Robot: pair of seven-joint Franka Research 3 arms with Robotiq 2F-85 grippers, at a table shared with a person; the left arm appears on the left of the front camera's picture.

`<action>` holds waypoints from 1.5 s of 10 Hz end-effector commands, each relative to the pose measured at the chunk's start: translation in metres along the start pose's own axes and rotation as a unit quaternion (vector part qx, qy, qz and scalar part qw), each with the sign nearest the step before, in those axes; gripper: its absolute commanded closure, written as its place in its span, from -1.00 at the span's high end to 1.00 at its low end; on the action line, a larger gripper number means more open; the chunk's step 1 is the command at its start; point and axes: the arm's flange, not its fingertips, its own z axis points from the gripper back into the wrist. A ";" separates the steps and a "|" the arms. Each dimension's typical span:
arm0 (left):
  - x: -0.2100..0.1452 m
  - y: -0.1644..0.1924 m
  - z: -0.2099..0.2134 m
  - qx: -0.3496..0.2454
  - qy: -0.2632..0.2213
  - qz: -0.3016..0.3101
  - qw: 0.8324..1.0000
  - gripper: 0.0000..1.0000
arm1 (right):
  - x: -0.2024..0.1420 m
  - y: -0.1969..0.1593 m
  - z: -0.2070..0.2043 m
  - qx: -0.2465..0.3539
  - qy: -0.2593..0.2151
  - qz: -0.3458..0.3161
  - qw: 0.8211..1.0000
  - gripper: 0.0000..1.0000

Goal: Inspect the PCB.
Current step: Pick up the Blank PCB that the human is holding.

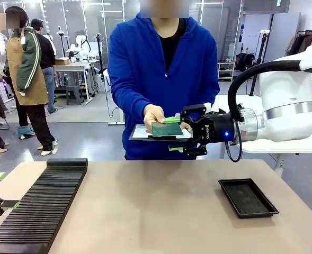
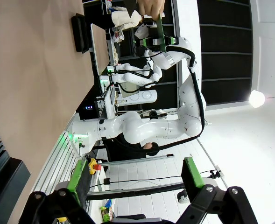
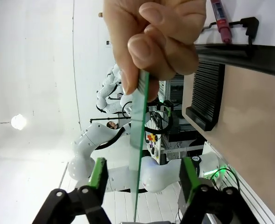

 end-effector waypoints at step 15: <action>-0.001 -0.001 0.001 -0.001 0.003 0.000 1.000 1.00 | 0.002 0.003 -0.003 0.032 -0.021 -0.007 0.999 -1.00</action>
